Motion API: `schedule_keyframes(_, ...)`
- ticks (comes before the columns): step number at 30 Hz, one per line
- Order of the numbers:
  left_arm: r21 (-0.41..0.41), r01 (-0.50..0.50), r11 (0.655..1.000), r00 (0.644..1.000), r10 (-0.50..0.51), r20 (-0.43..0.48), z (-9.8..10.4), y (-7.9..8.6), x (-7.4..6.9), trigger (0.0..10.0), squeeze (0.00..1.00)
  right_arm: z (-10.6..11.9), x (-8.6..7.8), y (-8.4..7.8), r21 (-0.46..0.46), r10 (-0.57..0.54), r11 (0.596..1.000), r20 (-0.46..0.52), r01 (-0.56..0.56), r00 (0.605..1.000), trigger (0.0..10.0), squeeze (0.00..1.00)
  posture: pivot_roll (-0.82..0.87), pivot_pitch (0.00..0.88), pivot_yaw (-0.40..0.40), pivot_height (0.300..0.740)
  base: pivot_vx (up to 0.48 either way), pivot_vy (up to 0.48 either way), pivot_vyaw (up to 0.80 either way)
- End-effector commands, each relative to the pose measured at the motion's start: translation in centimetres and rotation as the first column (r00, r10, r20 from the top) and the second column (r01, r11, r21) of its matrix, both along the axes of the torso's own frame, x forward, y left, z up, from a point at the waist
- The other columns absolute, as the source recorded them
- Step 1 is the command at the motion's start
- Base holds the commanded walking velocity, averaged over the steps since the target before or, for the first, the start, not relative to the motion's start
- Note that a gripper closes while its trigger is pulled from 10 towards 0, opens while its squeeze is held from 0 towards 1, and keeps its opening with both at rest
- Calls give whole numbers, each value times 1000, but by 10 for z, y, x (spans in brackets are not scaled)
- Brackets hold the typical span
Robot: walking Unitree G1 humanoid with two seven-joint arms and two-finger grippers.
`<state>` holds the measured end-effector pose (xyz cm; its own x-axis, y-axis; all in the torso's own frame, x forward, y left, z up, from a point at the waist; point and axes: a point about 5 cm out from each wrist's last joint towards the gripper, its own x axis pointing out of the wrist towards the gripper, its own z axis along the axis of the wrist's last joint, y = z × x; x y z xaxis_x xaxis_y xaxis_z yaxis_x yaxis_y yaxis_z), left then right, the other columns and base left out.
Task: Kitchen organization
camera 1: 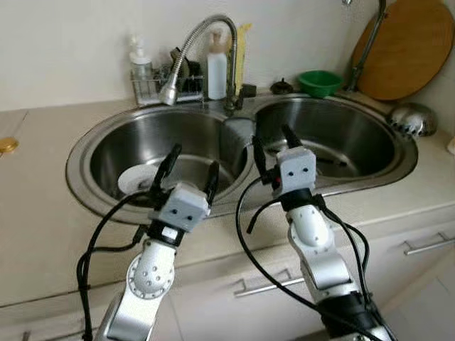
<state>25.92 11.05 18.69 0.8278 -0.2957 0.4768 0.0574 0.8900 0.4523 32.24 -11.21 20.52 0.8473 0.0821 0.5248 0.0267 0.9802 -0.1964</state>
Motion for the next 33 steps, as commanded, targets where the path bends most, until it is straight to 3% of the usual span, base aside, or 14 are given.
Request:
schedule_keyframes(1,-11,28,1000,1000,-28,-1,0,-2,-3,10000,0,5,1,-28,68,-193,979,11,192,981,10000,0,-6,0,8,740,0,0,-800)
schedule_keyframes(3,-9,37,999,999,-37,-4,0,-4,-3,10000,0,0,2,-42,67,-291,954,-19,292,956,10000,0,-7,0,9,740,0,0,-800)
schedule_keyframes(10,-5,49,999,999,-49,-5,-1,-6,-4,10000,0,-14,5,-62,91,-388,912,-120,399,914,10000,0,-11,0,9,740,0,0,-800)
schedule_keyframes(20,5,54,999,998,-54,-18,-3,-6,-3,10000,0,-29,4,-58,67,-367,921,-188,384,911,10000,0,-14,0,8,740,0,0,-800)
schedule_keyframes(25,23,57,998,997,-56,-48,-10,-9,-3,10000,0,-40,1,-54,40,-354,928,-221,371,909,10000,0,-18,0,6,740,0,-480,-800)
schedule_keyframes(33,6,48,999,996,-48,-80,-17,-5,-3,10000,0,-54,-3,-62,16,-359,926,-276,378,891,10000,0,-17,0,3,740,0,-120,-800)
